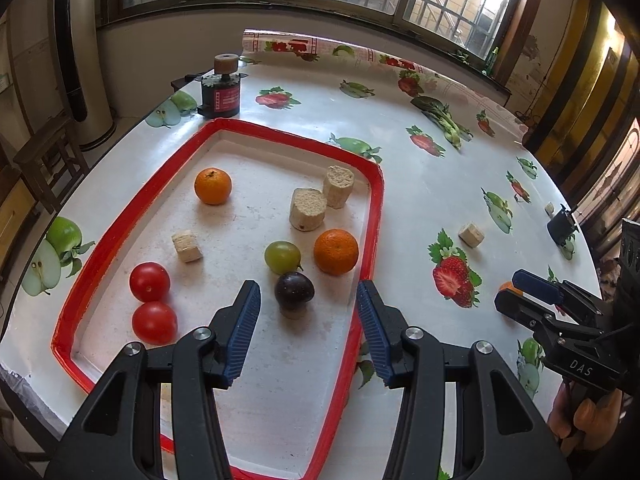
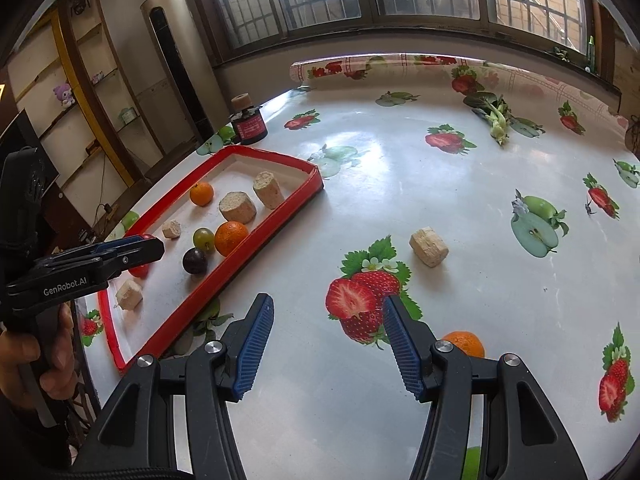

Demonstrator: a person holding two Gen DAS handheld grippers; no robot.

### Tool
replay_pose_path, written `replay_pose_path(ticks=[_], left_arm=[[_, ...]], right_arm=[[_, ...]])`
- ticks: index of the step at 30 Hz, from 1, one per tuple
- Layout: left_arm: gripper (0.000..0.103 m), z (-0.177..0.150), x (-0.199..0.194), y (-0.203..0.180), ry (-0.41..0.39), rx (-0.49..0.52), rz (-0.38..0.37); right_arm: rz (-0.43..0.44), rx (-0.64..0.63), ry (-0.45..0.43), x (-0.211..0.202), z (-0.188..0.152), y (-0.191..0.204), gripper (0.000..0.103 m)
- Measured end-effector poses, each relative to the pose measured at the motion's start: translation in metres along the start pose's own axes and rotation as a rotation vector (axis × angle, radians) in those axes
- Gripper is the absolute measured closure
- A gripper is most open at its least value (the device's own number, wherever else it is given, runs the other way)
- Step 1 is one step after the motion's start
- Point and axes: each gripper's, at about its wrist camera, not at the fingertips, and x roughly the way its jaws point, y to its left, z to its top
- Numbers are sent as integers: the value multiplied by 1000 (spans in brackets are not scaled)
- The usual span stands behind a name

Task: Organize fruits
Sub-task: 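Move both tools back toward the last orange and beige cube, then grasp the beige cube with the left tool while the right tool grasps the orange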

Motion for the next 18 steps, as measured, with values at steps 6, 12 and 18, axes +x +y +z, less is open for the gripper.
replay_pose_path(ticks=[6,12,18], left_arm=[[55,0,7,-26,17,38,-36],[55,3,17,-56,39,87,-73],[55,11,30,-83,56,129,-100]], right_arm=[[-28,47,-6,-11,-11,-23,44],[-66,82,-16,-23,-21,-43,44],[-128,86,-7,-21,-27,-58,44]])
